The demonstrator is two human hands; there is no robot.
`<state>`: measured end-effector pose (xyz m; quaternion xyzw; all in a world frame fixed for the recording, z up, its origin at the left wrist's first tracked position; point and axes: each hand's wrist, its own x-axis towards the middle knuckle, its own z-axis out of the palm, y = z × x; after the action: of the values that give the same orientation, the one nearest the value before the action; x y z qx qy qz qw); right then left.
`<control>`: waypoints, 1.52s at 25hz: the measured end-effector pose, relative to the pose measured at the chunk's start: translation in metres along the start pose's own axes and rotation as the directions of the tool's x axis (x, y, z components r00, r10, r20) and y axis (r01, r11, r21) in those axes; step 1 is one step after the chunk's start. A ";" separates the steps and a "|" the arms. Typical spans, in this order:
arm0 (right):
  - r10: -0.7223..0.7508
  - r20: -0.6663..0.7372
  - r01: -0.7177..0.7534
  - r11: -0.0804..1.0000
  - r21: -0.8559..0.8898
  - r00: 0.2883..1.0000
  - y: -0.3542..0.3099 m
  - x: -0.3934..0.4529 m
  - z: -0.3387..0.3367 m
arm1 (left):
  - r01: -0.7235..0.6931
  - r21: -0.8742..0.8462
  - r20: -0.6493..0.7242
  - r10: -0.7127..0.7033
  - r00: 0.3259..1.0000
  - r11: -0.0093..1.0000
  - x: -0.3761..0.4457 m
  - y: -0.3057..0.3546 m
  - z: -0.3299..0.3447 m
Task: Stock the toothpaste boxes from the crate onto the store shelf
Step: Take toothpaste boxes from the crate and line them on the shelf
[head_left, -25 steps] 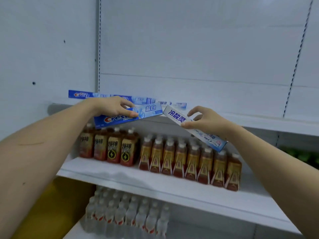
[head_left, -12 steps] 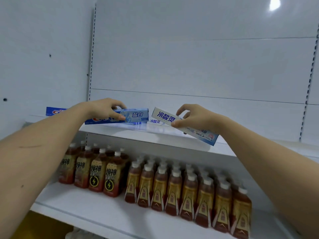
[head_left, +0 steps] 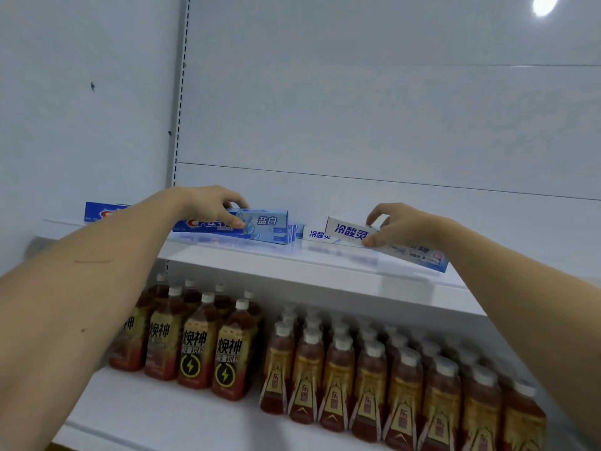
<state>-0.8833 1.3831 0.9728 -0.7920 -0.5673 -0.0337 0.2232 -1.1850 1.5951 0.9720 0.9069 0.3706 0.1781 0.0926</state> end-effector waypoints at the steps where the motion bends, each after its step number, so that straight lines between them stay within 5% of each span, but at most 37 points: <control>1: 0.005 -0.004 -0.005 1.000 -0.011 1.000 -0.002 0.006 0.005 | -0.010 0.005 0.008 0.010 1.000 1.000 0.006 -0.006 0.002; 11: 0.119 -0.043 -0.125 0.974 -0.188 0.992 0.017 0.059 0.004 | -0.038 -0.003 0.086 0.038 0.996 0.999 0.033 -0.031 0.017; 22: 0.187 0.045 -0.140 0.857 -0.496 0.981 0.068 0.078 -0.005 | -0.028 0.092 0.150 0.014 0.989 0.995 0.041 0.019 0.009; 31: 0.323 0.157 -0.126 0.705 -0.698 0.933 0.141 0.120 -0.031 | -0.050 0.098 0.046 0.045 0.998 0.994 0.084 0.097 0.025; 38: 0.203 0.204 0.009 0.688 -0.725 0.958 0.169 0.148 -0.026 | -0.001 0.169 -0.074 0.014 0.997 0.986 0.099 0.136 0.042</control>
<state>-0.6715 1.4601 0.9885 -0.8419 -0.4902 -0.1336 -0.1819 -1.0158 1.5668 0.9989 0.9055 0.3841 0.1806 0.0009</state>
